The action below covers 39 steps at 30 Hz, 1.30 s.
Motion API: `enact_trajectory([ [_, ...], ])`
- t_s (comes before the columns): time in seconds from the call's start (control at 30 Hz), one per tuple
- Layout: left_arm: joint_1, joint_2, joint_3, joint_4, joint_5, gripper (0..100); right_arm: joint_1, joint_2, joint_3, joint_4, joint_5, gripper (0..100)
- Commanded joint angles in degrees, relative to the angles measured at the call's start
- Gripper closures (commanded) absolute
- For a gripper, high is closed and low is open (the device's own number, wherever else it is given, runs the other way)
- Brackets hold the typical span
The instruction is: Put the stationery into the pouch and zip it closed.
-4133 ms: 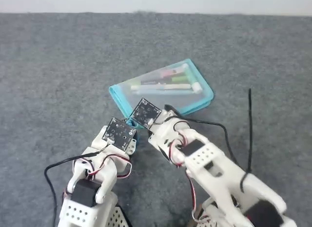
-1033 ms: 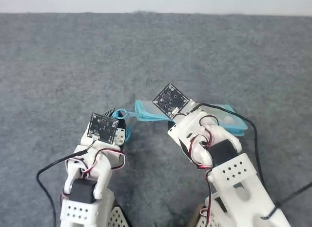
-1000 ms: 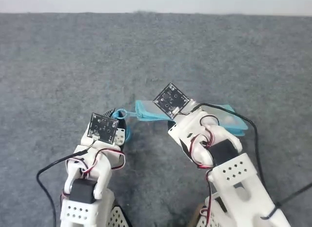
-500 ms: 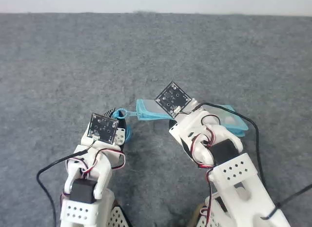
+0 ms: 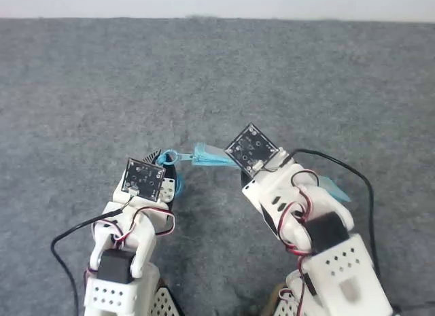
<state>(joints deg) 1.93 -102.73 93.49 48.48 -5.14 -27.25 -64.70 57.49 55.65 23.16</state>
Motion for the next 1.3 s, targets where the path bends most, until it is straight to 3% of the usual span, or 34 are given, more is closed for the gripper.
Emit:
enact_trajectory([
  [0.0,-2.37,0.26,-0.31,-1.76,1.05,99,4.79,-3.38,-2.29,0.13,0.26,99.2],
  [0.23,-2.37,0.26,-0.31,-1.76,1.05,99,11.12,-3.47,-4.31,-0.31,0.18,99.2],
  [0.6,-2.11,0.26,-0.22,-1.76,1.05,99,12.44,-3.30,-5.45,-0.04,-0.09,99.1],
  [0.73,2.90,0.26,1.19,-1.76,0.97,99,8.66,-3.30,-5.19,3.03,-1.05,97.9],
  [0.93,6.95,0.26,1.89,-1.49,0.97,99,-4.09,-3.30,-0.62,4.09,2.11,82.5],
  [1.03,7.21,0.26,1.89,-1.41,0.97,99,-7.52,-3.30,3.78,0.04,3.60,83.2],
  [1.27,7.38,0.26,1.36,-1.32,1.05,99,-8.04,-1.27,7.56,-7.34,3.08,89.2],
])
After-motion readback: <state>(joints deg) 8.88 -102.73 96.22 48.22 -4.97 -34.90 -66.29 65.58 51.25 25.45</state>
